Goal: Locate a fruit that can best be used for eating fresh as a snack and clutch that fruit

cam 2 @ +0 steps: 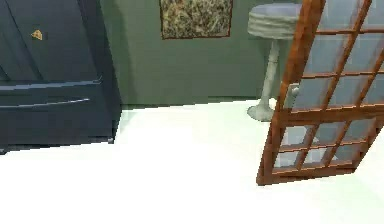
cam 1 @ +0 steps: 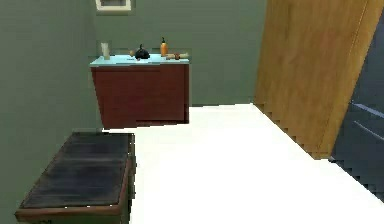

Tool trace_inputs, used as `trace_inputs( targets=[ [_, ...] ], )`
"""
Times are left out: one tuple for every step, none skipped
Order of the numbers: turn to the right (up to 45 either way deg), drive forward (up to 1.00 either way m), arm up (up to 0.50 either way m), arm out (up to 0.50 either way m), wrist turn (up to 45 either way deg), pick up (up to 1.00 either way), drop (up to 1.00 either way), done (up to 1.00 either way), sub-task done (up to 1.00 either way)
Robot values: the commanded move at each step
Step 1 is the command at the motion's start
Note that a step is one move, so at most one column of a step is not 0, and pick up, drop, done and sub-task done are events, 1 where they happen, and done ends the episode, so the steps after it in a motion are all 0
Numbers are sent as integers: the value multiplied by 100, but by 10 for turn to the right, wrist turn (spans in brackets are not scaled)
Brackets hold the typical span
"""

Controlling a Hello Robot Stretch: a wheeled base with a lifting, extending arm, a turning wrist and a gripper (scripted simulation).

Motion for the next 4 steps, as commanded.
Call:
trace_inputs(
  targets=[
    [0,100,0,0,0,0,0,0,0],
    [0,100,0,0,0,0,0,0,0],
    [-150,0,0,0,0,0,0,0,0],
    [0,10,0,0,0,0,0,0,0]
  ],
)
